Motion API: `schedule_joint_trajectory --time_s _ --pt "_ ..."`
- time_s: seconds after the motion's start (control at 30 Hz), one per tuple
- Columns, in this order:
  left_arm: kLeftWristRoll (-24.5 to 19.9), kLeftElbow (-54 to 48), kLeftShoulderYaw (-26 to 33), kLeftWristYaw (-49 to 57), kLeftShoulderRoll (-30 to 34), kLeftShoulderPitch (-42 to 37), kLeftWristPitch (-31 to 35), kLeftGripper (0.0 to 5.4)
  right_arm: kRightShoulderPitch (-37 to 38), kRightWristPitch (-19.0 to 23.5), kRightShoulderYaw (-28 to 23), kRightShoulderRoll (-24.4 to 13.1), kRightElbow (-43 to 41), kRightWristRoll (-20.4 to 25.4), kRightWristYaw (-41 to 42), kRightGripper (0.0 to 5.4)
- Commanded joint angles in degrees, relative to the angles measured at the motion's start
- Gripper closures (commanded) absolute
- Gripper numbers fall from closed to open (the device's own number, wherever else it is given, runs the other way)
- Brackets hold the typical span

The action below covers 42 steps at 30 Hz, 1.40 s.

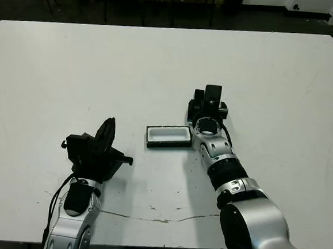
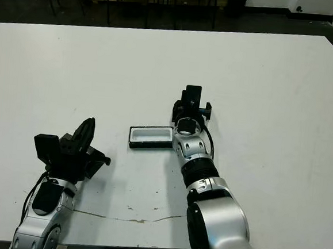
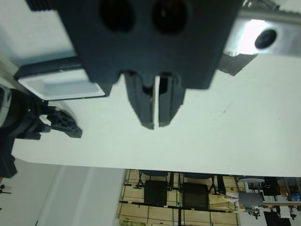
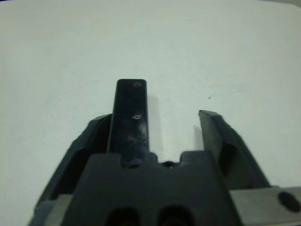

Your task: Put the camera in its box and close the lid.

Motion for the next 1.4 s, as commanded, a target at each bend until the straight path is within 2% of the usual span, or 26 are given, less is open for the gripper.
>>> schedule_joint_trajectory --time_s 0.03,0.2,0.4,0.63,0.8,0.87,0.93,1.07,1.17,1.27,1.4 --pt "0.02 0.32 0.13 0.15 0.28 0.64 1.08 5.4 4.48 2.27 -2.06 7.79 1.94 2.83 0.2 2.53" --pt "0.37 0.39 0.05 0.13 0.47 0.68 0.73 5.4 4.45 4.55 -3.48 7.7 1.07 5.56 1.16 3.46" --pt "1.07 -0.18 0.04 0.51 0.7 0.6 1.62 5.4 2.64 10.35 -5.43 6.7 1.41 8.3 3.07 4.47" --pt "0.44 0.27 0.35 0.11 0.56 0.18 1.21 5.4 2.29 12.63 -7.08 5.21 0.96 9.46 6.14 4.5" --pt "0.51 0.01 0.12 0.38 0.37 0.11 1.66 5.4 4.68 12.3 -6.32 3.54 -4.03 8.42 8.28 4.5" --pt "0.5 0.26 -0.01 0.36 0.26 0.06 1.37 5.4 6.63 11.06 -5.2 2.38 -8.16 7.9 10.34 4.5" --pt "0.3 0.36 -0.09 0.35 0.08 0.06 1.46 5.4 9.09 11.8 -3.92 0.8 -14.99 7.74 12.73 4.5" --pt "0.03 0.02 -0.2 0.36 -0.02 0.0 2.77 5.4 14.81 14.51 -3.36 -3.37 -31.95 11.01 21.67 4.5" --pt "0.08 -0.05 -0.13 0.36 0.08 0.03 2.87 5.4 17.21 17.85 -4.68 -6.4 -42.26 15.92 28.48 4.5" --pt "0.4 -0.01 -0.11 0.52 0.17 -0.07 2.84 5.4 17.98 19.71 -5.19 -10.01 -48.13 19.89 35.33 4.5" --pt "0.25 0.11 -0.24 0.29 0.17 -0.24 2.69 5.4 17.11 22.02 -4.69 -15.0 -51.89 22.94 42.39 4.5"
